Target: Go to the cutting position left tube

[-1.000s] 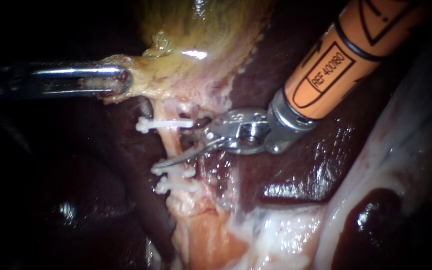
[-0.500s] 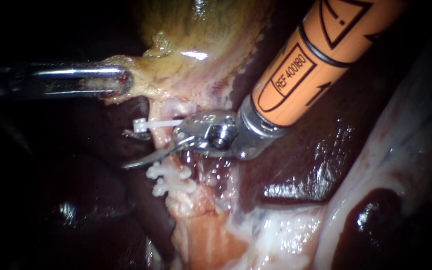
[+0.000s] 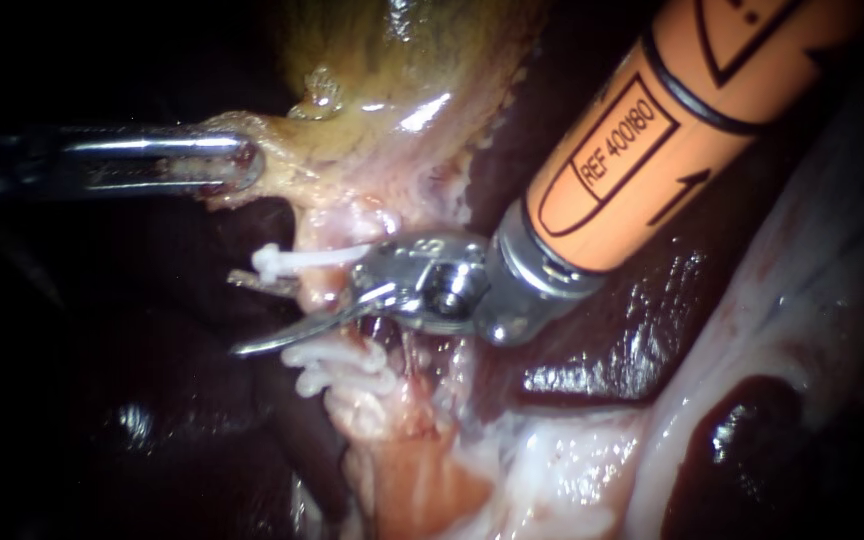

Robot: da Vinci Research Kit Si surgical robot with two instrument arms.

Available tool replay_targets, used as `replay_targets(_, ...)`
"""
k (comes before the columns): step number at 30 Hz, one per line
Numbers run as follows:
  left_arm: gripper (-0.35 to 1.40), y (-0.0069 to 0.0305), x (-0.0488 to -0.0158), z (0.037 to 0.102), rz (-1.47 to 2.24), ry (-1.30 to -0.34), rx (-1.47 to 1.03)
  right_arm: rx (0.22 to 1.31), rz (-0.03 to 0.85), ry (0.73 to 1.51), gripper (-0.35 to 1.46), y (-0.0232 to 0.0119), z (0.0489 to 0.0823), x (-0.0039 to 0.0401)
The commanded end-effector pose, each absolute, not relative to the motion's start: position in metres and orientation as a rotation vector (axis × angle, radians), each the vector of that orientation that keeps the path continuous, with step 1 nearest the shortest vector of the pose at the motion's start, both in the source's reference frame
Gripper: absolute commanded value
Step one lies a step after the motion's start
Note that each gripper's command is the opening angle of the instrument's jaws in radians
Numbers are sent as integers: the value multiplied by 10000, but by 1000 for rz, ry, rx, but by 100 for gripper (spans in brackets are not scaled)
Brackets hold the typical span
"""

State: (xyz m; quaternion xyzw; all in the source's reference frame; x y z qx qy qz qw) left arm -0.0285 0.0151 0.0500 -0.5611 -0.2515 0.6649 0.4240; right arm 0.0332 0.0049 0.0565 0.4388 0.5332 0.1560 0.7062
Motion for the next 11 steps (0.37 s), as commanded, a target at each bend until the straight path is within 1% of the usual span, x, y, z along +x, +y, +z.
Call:
replay_targets(1, -35, 151, -285, 500, 1664, -630, -1404, 975, 346, 1184, 143, 50, 566, 332)
replay_targets(11, -35, 151, -285, 500, 1664, -630, -1404, 978, 350, 1181, 143, 51, 571, 331)
